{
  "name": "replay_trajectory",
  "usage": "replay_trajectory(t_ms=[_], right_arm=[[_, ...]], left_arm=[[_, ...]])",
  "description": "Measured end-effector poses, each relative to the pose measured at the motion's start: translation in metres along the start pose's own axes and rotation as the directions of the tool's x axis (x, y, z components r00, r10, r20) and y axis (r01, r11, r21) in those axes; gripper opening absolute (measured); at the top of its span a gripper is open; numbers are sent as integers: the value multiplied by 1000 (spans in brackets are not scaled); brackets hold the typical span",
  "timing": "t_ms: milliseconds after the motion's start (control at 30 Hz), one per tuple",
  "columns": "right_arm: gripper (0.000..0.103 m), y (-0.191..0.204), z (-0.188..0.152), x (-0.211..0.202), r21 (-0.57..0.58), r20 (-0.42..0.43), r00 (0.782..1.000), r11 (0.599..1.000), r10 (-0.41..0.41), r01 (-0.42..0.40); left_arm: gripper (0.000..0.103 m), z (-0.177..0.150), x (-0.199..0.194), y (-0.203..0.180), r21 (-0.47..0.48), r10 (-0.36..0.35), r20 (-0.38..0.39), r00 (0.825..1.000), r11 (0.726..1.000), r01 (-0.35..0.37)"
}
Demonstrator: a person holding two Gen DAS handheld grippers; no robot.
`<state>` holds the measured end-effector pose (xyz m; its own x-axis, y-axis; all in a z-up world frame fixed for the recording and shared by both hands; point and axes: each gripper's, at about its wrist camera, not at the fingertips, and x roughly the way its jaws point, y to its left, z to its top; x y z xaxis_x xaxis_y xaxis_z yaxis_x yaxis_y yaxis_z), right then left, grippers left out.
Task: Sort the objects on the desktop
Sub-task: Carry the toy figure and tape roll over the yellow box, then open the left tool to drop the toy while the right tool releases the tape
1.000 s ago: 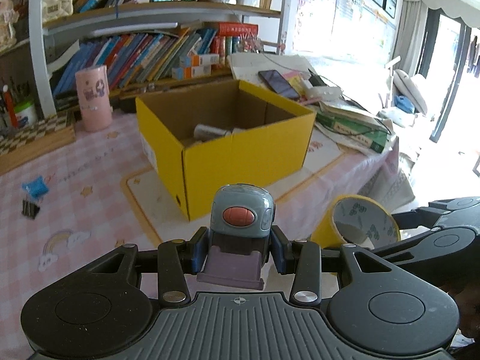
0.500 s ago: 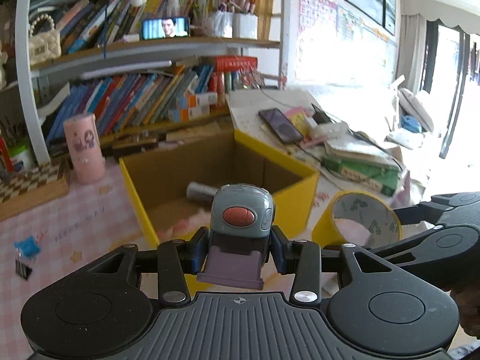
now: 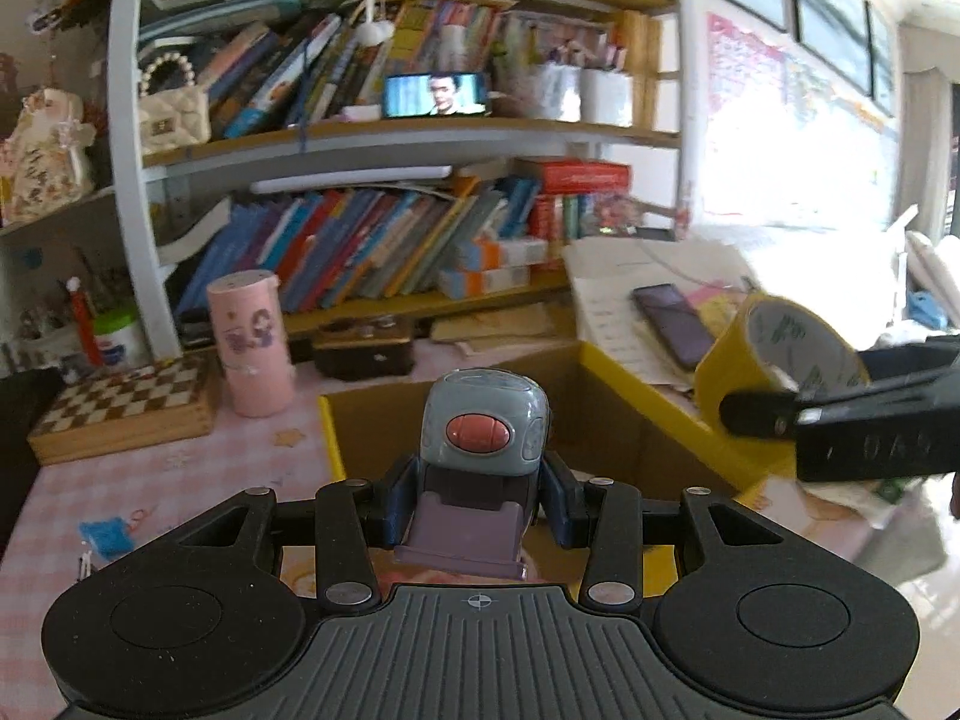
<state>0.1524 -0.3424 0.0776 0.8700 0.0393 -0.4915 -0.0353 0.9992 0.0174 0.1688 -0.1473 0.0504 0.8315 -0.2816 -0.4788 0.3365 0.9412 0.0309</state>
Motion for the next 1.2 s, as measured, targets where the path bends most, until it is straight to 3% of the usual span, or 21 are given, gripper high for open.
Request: replay_trajectory(t_ms=[300,467,667,833,900,967,1000,1100,1133,1200], right_arm=[[90,1,16,57,-62,-40,995,994,90,-92],[90,3,20,90,-73,-84,987,987,140,-146],[90,6,21,127,-76,-187,962,973,200,-218],[90,16,22,156,-107,-276,934,958,228,-266],[90,20,23,168,-118,-327,918,953,227,-278],[90,21,21,179,-118,-368,904,954,216,-276],[90,21,20,185,-113,-386,898,955,212,-274],[90,25,20,191,-139,-401,894,951,200,-275],[90,26,21,193,-139,-407,890,949,206,-283],[90,28,22,197,-137,-417,884,947,210,-290]], left_arm=[[41,-7,50,-7,90,105,-95,990,991,-96],[42,-12,76,-9,93,102,-174,979,992,-87],[42,-20,98,-10,87,108,-249,963,992,-89],[43,-20,105,-13,113,123,-254,959,989,-96],[47,-20,105,-13,118,121,-249,961,989,-94],[61,-20,105,-14,127,136,-238,962,986,-108],[62,-20,104,-14,137,150,-227,962,983,-121],[76,-19,101,-17,155,174,-202,964,977,-144],[85,-18,98,-18,156,174,-187,967,977,-145],[91,-17,92,-18,148,165,-160,973,979,-141]])
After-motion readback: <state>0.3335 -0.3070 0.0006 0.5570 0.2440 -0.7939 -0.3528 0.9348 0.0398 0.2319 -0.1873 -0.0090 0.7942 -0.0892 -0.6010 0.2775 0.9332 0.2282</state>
